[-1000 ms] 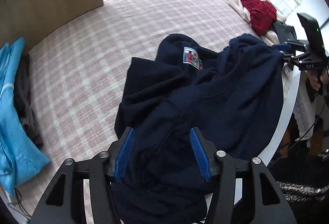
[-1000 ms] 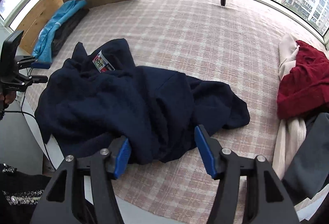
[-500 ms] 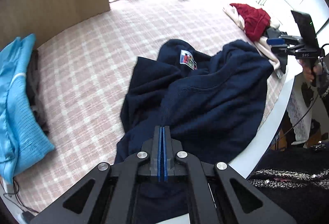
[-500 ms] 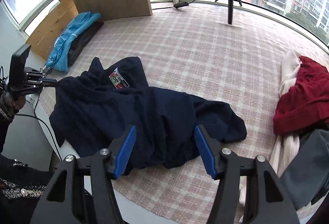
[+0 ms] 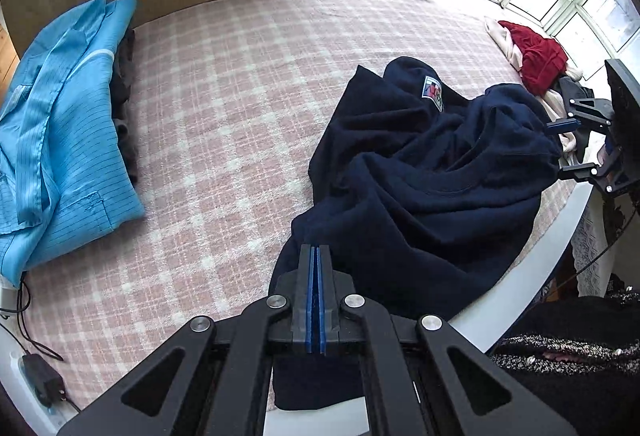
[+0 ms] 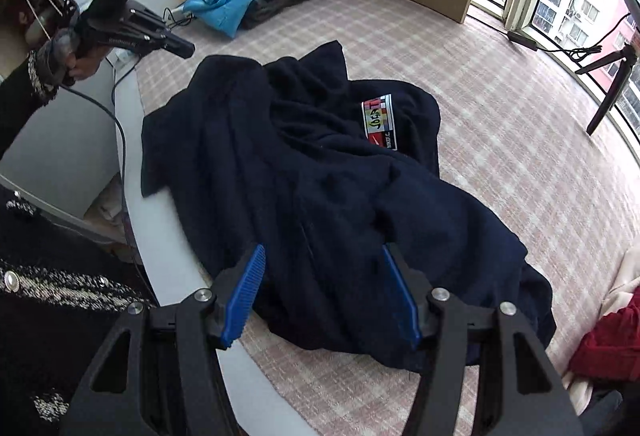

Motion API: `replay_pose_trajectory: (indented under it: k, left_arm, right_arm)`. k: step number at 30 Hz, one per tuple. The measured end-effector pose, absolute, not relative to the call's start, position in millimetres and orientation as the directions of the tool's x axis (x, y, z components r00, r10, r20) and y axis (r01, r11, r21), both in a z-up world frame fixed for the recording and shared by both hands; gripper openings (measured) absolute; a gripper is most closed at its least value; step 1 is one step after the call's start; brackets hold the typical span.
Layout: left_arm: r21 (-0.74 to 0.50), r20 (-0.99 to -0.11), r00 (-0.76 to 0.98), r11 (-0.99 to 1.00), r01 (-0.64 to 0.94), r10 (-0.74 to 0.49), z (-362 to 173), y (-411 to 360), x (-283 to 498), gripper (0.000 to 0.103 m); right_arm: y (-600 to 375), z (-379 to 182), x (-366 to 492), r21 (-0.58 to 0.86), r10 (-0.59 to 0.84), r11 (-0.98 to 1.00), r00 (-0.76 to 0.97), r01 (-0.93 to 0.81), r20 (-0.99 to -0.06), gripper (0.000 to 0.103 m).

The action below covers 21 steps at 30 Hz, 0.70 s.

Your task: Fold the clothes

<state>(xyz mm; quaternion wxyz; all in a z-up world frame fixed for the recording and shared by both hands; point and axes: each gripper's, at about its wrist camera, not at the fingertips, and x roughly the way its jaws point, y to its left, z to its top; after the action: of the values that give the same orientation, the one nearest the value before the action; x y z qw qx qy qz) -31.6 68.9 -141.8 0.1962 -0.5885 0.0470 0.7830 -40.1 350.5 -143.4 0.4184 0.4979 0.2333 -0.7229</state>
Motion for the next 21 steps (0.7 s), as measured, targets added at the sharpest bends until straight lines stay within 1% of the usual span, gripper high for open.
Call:
replay_pose_trajectory:
  k: [1,3,4,5,6,7,9,10,13,18,21]
  left_arm:
    - [-0.159,-0.94,-0.228,-0.915,-0.371,0.256,-140.6,69.0,-30.6,0.003]
    - [-0.16,-0.941,-0.218,-0.91,-0.383,0.257,-139.3,66.6,-31.6,0.01]
    - [-0.159,-0.943,-0.215,-0.91,-0.384,0.255,-139.2,64.9,-32.8,0.02]
    - [-0.162,-0.943,-0.211,-0.908,-0.387,0.258,-139.6,63.4,-34.3,0.028]
    - [-0.166,-0.943,-0.207,-0.906,-0.389,0.261,-139.8,62.0,-35.9,0.03]
    - [-0.168,-0.943,-0.203,-0.904,-0.394,0.264,-140.1,62.0,-37.5,0.03]
    - [-0.167,-0.943,-0.195,-0.89,-0.424,0.27,-140.7,66.2,-40.1,0.034]
    - [-0.166,-0.943,-0.19,-0.883,-0.439,0.272,-141.1,69.0,-41.5,0.038]
    - [-0.17,-0.944,-0.167,-0.857,-0.487,0.283,-141.7,82.5,-45.3,0.04]
    - [-0.19,-0.937,-0.136,-0.796,-0.575,0.323,-141.2,114.2,-53.6,0.044]
    - [-0.16,-0.943,-0.127,-0.755,-0.636,0.307,-146.2,141.6,-63.2,0.044]
  right_arm:
    - [351.0,-147.4,-38.0,0.045,-0.345,-0.543,-0.174,0.839,-0.922,0.058]
    - [353.2,-159.0,-38.8,0.02,-0.306,-0.549,-0.179,0.836,-0.935,0.057]
    - [353.8,-165.1,-41.2,0.024,-0.292,-0.558,-0.169,0.83,-0.941,0.053]
    - [354.0,-170.6,-43.4,0.029,-0.28,-0.565,-0.158,0.825,-0.947,0.031]
    - [355.3,-172.8,-45.6,0.024,-0.266,-0.575,-0.159,0.818,-0.951,0.012]
    - [359.5,-170.3,-48.4,0.019,-0.262,-0.591,-0.17,0.807,-0.95,0.011]
    - [375.2,-153.8,-51.4,0.016,-0.281,-0.628,-0.207,0.778,-0.937,0.009]
    - [385.3,-142.0,-52.1,0.019,-0.298,-0.647,-0.23,0.762,-0.926,0.009]
    - [428.6,-111.5,-55.6,-0.001,-0.287,-0.744,-0.321,0.668,-0.903,0.008]
    - [468.8,-120.4,-55.6,-0.008,-0.223,-0.822,-0.336,0.57,-0.915,0.008]
    - [490.3,-126.1,-56.0,-0.014,-0.187,-0.859,-0.34,0.512,-0.922,0.008]
